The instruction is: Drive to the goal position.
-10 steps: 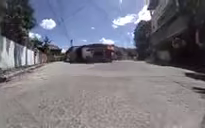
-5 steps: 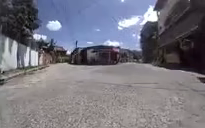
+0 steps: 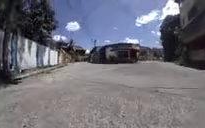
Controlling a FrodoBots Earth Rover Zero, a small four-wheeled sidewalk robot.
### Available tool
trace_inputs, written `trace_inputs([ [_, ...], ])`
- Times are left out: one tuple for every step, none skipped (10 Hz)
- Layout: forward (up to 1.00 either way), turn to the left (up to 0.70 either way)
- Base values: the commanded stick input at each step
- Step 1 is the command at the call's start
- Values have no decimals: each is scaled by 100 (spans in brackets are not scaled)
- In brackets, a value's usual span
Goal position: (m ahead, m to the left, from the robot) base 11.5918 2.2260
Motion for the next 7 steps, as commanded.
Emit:
trace_inputs([
  [85,0],
  [85,0],
  [85,0],
  [85,0],
  [85,0],
  [85,0],
  [85,0],
])
